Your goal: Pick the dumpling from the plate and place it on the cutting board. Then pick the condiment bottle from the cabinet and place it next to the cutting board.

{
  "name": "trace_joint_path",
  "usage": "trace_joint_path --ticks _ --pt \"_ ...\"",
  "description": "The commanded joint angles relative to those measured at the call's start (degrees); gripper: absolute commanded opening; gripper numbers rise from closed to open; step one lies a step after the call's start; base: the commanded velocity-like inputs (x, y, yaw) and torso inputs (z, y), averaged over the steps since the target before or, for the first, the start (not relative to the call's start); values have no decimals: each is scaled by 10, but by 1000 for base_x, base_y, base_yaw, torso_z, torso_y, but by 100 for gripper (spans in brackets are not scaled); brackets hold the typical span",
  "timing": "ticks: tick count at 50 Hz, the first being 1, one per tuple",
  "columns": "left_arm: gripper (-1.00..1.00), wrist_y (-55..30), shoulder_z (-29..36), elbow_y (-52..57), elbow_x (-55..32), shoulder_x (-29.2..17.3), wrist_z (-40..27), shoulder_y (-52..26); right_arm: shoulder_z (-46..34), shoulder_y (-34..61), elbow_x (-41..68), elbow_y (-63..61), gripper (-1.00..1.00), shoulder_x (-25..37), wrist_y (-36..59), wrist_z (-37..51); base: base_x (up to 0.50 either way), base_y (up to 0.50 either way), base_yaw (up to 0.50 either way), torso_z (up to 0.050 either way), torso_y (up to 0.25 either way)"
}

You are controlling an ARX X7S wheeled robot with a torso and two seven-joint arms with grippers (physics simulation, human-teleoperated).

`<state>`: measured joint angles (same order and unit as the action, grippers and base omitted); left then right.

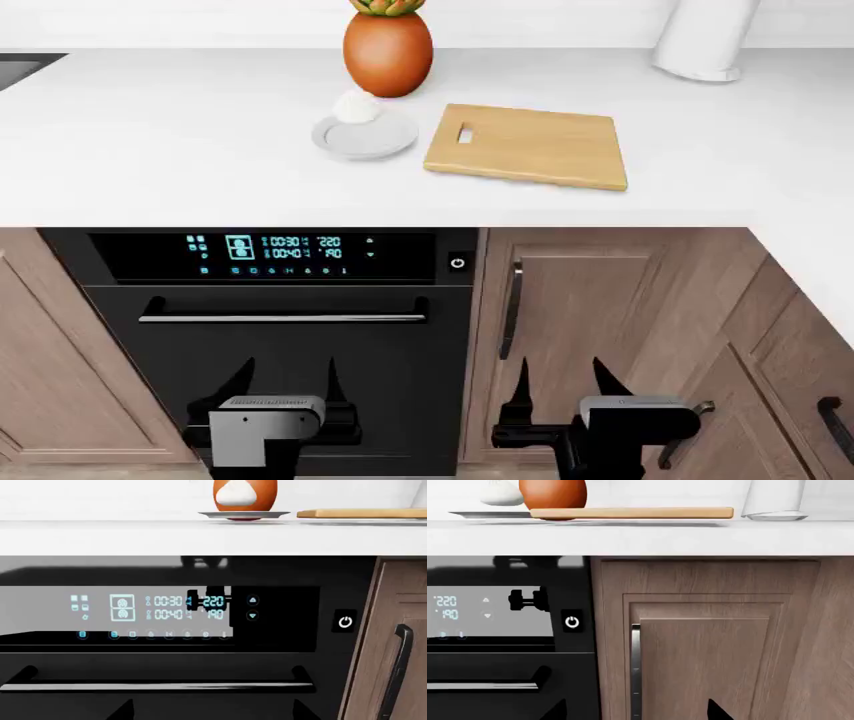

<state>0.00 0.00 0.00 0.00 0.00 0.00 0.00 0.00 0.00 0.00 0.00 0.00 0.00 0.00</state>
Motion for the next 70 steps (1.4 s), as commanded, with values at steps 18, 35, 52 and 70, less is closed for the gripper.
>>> trace_joint_path --ticks 18,35,52,70 --pt "100 -3 26 8 -92 -37 4 -5 -37 5 49 8 100 35 -9 24 0 0 0 30 20" --pt "100 -468 -47 248 -274 -156 24 -211 59 149 216 -379 100 137 502 5 0 0 0 50 33" --pt "100 -750 -58 243 -388 -239 23 -474 132 411 342 -426 100 217 814 2 208 87 0 42 10" --pt "100 -768 -57 248 -398 -236 9 -485 140 412 363 -437 100 203 828 10 500 260 0 17 0"
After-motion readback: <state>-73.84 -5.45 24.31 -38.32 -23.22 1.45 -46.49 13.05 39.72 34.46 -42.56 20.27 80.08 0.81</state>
